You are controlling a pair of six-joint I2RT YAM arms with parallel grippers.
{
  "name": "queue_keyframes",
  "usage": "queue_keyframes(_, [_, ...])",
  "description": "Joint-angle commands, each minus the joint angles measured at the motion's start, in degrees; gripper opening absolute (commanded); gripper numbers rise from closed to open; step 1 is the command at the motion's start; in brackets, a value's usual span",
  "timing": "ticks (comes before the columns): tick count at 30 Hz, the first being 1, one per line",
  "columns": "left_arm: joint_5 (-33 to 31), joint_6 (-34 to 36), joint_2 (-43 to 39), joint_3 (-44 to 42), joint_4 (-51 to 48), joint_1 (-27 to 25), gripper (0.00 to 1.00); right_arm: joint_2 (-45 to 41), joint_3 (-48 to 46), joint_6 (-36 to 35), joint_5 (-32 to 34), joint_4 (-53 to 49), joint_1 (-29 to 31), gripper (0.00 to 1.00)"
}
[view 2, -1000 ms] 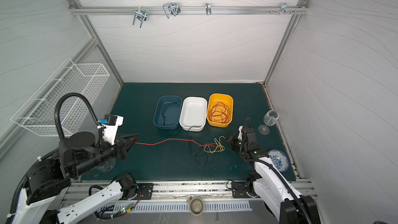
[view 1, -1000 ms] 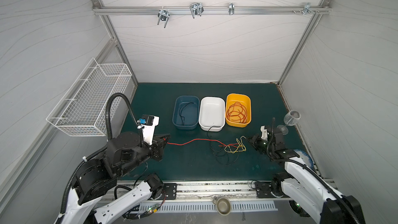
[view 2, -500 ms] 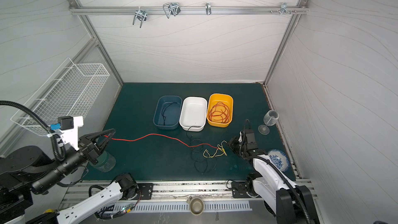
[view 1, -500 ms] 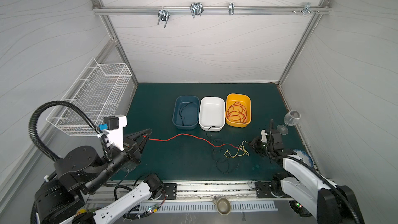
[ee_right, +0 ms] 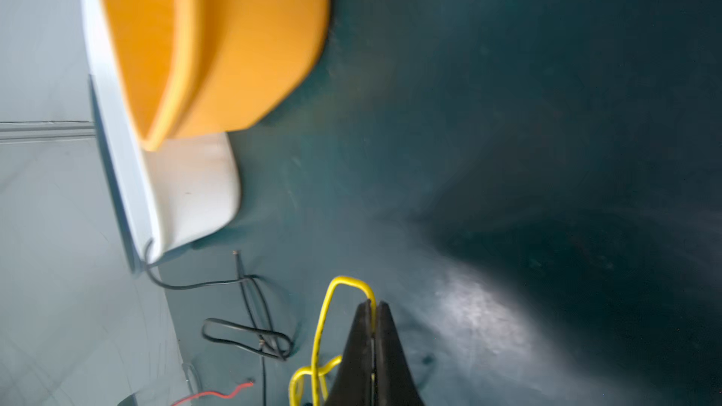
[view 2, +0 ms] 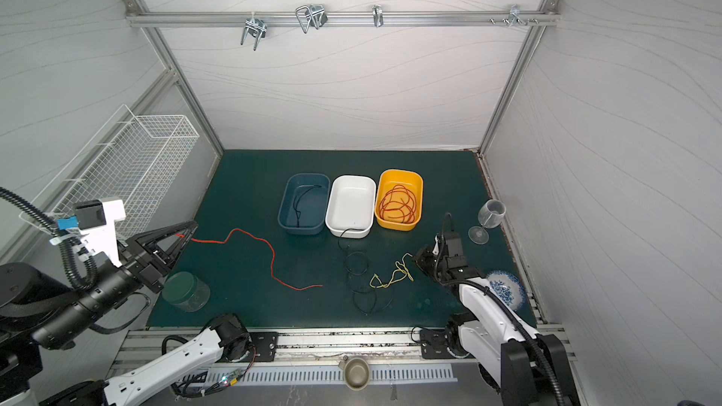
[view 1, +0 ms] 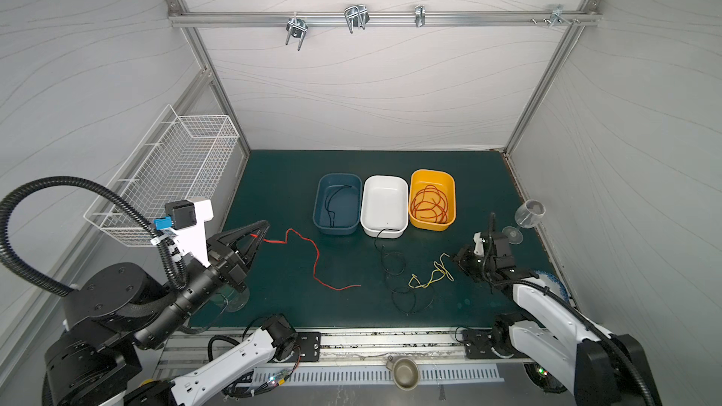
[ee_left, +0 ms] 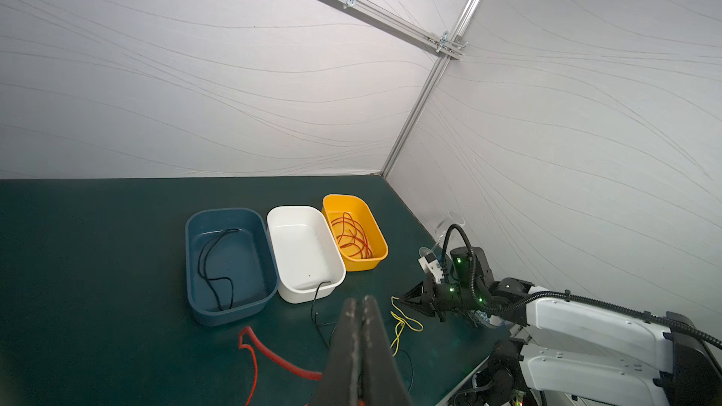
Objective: Untangle the cables
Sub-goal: 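Pull the red wire out of the pile, drawing the left gripper back, then raise the red wire high with the left gripper and swing toward the yellow tub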
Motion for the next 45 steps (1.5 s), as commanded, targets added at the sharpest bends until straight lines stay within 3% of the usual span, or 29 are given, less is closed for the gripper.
queue_keyframes(1, [2.8, 0.9, 1.8, -0.2, 2.1, 0.1, 0.0, -3.3, 4.6, -1.8, -0.4, -2.6, -0.4, 0.0])
queue_keyframes(5, [4.0, 0.0, 2.1, -3.8, 2.7, 0.1, 0.0, -7.3, 9.0, -2.4, -2.8, -5.1, -0.2, 0.0])
queue_keyframes(10, [7.0, -1.1, 3.0, -8.8, 4.9, 0.1, 0.0, -10.2, 11.2, -2.6, -12.7, 2.5, 1.7, 0.0])
queue_keyframes(15, [9.6, -1.6, 5.6, -8.7, 7.1, 0.1, 0.0, -9.7, 15.0, -6.4, -9.6, -2.3, 6.1, 0.0])
queue_keyframes(38, [18.4, 6.3, 34.4, 27.5, 10.5, 0.0, 0.0, -16.9, -1.6, -4.1, -8.3, 3.1, 7.3, 0.0])
queue_keyframes(45, [20.2, 8.3, 40.4, 33.7, 14.3, 0.1, 0.0, -20.7, -5.3, -3.2, -7.9, 2.4, 7.2, 0.0])
